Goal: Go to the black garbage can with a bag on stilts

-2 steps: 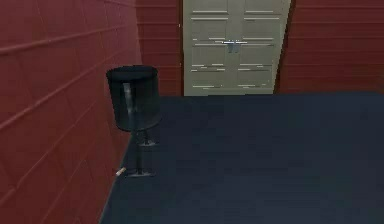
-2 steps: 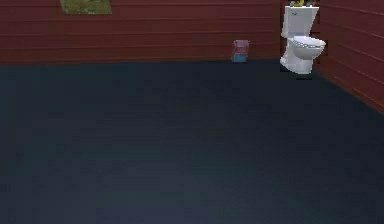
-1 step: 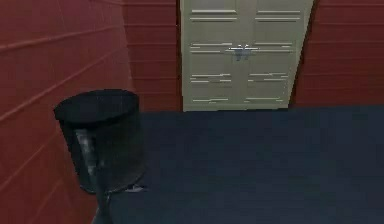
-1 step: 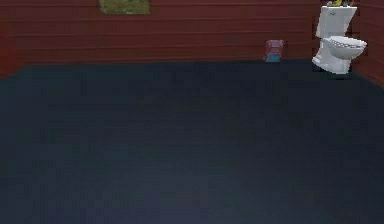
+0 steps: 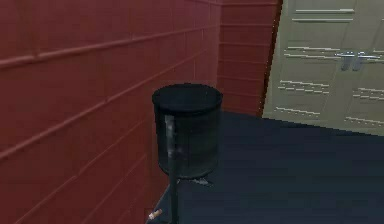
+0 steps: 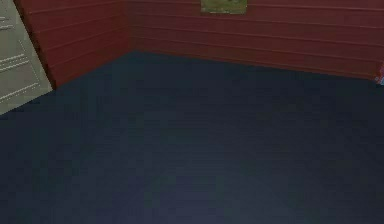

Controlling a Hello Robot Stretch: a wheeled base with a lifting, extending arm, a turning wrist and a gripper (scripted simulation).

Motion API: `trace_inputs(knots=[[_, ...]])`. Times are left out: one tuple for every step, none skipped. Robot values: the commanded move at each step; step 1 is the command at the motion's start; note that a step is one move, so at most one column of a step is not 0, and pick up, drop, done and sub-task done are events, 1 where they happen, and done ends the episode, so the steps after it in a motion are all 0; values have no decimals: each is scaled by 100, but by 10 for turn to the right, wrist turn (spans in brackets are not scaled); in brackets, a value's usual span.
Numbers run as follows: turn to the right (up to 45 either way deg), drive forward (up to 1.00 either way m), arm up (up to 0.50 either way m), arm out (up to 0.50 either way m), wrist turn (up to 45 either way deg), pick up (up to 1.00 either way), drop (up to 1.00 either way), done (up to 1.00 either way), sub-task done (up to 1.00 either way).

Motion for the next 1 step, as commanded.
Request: trace_inputs(knots=[[0,0,0,0,0,0,0,100,0]])
